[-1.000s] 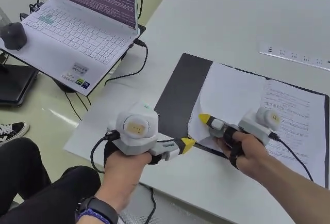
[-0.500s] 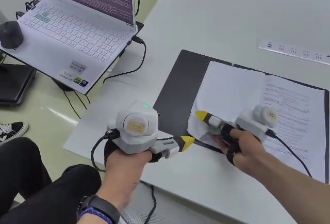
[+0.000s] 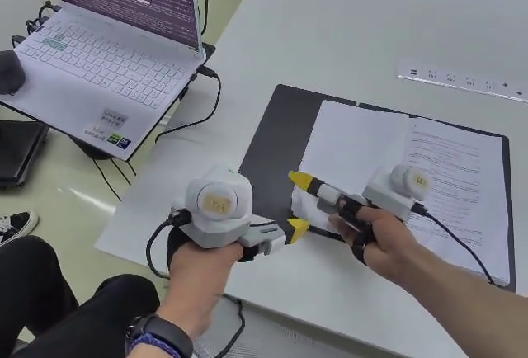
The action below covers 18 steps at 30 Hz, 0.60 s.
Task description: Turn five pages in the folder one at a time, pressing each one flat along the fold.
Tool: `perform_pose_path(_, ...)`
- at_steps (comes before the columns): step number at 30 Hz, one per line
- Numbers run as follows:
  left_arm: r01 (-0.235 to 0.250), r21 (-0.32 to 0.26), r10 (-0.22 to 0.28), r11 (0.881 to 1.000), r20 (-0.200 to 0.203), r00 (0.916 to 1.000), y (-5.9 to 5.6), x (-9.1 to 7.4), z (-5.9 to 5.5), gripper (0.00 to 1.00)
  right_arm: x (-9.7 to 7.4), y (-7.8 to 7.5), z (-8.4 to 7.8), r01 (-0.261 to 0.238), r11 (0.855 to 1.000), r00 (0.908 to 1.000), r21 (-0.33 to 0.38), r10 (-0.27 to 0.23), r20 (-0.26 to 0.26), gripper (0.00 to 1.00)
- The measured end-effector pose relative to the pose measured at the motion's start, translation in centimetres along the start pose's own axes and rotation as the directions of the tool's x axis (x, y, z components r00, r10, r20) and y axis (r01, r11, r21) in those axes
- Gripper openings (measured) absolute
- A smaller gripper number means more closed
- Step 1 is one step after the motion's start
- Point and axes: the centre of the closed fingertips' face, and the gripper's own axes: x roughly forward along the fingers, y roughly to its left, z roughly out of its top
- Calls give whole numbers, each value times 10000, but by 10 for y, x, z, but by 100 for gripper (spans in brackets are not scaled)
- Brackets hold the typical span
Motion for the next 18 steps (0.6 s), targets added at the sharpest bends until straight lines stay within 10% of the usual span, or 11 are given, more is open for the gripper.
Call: perform_pose_path(18,181,-173,-182,9997,-69,9998,-13,10,-8,54,-65,10,-4,528,9798,9979,-1931,-591,-271,53)
